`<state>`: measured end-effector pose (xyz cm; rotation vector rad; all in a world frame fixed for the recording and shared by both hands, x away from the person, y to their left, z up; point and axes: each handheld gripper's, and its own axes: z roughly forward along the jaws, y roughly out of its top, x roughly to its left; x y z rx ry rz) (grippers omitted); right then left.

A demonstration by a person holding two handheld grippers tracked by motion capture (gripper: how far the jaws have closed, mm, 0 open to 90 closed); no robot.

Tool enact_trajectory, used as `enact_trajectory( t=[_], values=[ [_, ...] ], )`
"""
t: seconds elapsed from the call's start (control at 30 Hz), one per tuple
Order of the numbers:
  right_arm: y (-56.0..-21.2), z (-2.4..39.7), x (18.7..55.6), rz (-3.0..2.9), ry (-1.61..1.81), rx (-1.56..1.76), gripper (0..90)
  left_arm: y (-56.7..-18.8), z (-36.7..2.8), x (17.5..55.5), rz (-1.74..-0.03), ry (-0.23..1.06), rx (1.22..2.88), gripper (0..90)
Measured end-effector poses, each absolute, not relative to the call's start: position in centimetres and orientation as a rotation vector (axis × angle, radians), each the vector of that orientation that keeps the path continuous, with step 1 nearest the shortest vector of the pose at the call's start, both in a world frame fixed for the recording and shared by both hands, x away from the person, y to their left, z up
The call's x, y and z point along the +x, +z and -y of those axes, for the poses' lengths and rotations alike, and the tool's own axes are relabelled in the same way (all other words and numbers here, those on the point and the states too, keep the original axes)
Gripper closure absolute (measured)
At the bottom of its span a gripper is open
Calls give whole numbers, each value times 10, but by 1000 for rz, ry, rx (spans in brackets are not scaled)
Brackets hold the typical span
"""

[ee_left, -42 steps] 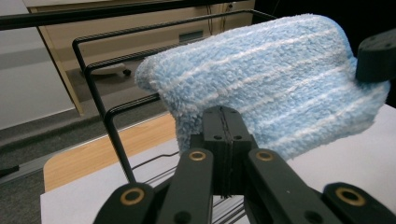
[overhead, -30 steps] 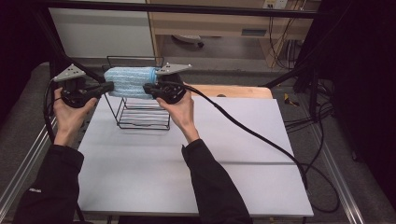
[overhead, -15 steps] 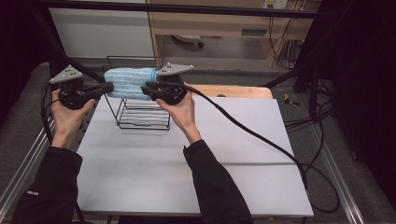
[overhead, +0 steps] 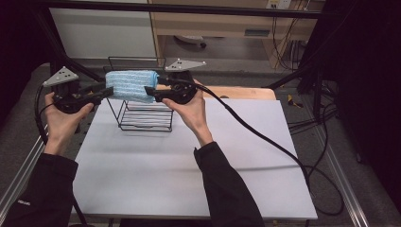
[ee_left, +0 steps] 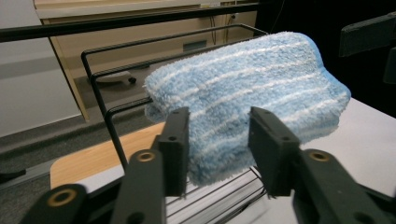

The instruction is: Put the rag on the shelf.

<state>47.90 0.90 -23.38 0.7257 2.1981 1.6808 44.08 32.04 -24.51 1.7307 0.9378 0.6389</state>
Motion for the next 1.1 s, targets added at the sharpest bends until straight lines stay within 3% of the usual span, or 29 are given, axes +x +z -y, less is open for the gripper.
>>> enact_trajectory(
  t=[0.4,0.73,1.1],
  values=[
    [-238,8,468,-2216,1615,752,166,-260,-324,424,-986,661,1776,339],
    [-250,37,461,-2215,1554,791,94,-283,-318,412,-1007,635,1801,191],
    [-282,82,449,-2242,1499,861,39,-326,-299,404,-1004,585,1837,102]
  ],
)
